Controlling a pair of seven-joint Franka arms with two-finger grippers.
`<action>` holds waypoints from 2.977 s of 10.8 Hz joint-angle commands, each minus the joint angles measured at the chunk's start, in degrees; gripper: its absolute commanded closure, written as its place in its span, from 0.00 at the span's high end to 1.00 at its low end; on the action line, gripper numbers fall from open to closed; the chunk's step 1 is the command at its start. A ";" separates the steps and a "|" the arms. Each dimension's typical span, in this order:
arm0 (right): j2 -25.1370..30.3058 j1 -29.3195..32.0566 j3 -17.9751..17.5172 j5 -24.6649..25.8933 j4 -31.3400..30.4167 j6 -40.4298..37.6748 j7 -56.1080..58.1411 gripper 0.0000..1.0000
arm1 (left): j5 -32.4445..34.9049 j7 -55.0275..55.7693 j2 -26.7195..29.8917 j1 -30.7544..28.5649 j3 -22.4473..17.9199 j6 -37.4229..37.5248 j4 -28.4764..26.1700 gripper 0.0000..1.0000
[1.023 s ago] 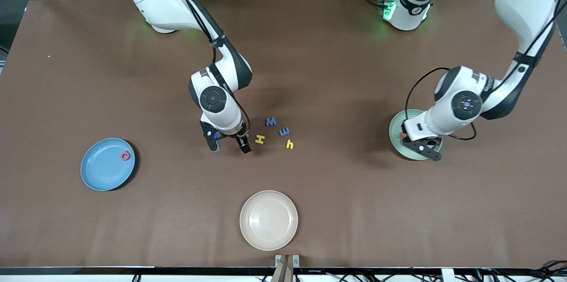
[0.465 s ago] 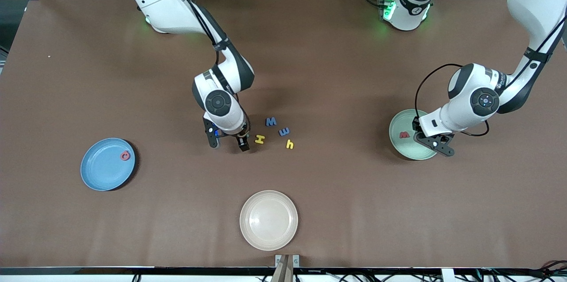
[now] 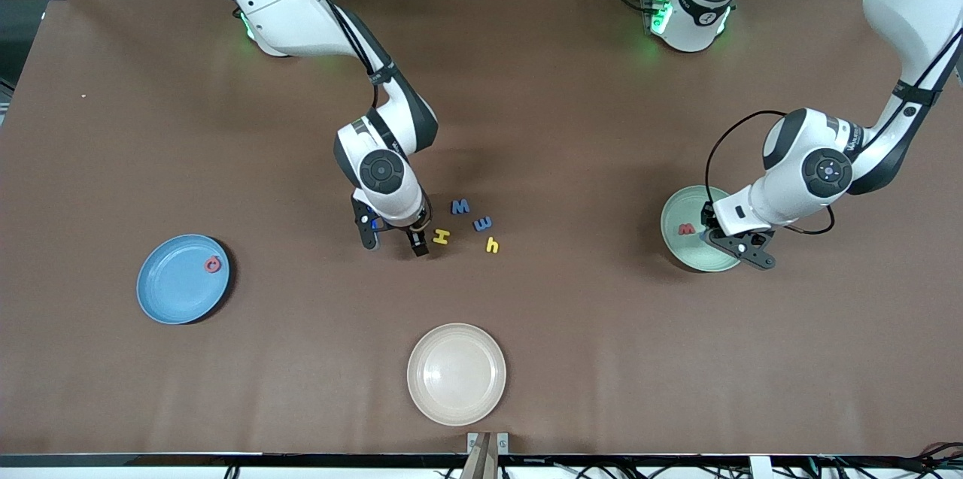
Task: Sort uppercase to blue plate, lowercase to green plate
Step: 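Drop the e on the green plate while the right gripper grasps the R, then drop the teal R on the blue plate while the left gripper returns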
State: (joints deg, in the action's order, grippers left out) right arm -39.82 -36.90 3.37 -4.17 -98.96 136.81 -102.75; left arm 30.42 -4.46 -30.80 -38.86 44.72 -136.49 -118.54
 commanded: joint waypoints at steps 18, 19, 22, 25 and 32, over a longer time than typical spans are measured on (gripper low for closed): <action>1.06 18.95 0.24 1.88 14.06 -28.87 49.61 0.00 | -6.34 35.91 -3.99 27.42 0.19 7.65 15.69 0.51; 1.06 20.63 0.41 2.75 14.32 -30.27 56.02 0.00 | -6.08 37.75 -5.14 29.70 0.01 7.65 16.75 0.52; 0.63 30.47 0.59 2.85 15.46 -33.45 81.70 0.00 | -3.20 36.28 -7.34 38.30 -2.25 7.65 19.56 0.54; 0.45 36.44 0.59 3.02 15.46 -33.54 99.60 0.00 | -0.63 26.02 -8.13 42.72 -3.15 7.12 20.45 0.52; -0.61 44.90 0.50 5.31 15.55 -32.40 128.16 1.00 | 3.50 18.43 -13.76 56.23 -10.76 0.11 26.52 0.56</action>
State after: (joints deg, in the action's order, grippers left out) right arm -39.78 7.84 4.96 0.03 -84.52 104.59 24.58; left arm 32.33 14.85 -42.73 12.85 38.20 -133.88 -94.52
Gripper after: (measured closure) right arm 0.652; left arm 0.441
